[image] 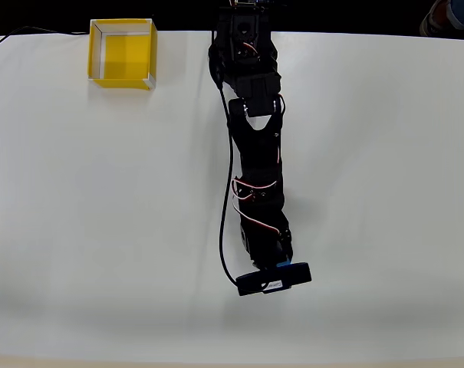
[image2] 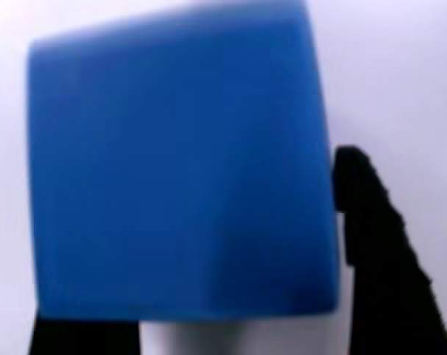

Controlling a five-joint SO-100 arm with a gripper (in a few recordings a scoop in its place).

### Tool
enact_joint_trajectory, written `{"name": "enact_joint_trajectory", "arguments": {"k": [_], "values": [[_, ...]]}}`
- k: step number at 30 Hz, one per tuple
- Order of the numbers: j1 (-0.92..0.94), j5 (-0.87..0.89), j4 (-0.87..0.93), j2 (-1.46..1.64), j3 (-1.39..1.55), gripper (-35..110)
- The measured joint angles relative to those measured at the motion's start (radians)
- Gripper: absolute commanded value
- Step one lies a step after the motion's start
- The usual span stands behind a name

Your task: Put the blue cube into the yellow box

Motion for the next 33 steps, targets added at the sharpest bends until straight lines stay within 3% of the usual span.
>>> {"name": "enact_joint_trajectory", "arguments": {"k": [4,17,33], "values": [[0.129,0.02,0.19,0.092,-0.094,7],[0.463,0.005,0.489,0.321,-0.114,7],[1.032,0.005,0.675,0.411,-0.114,7]]}}
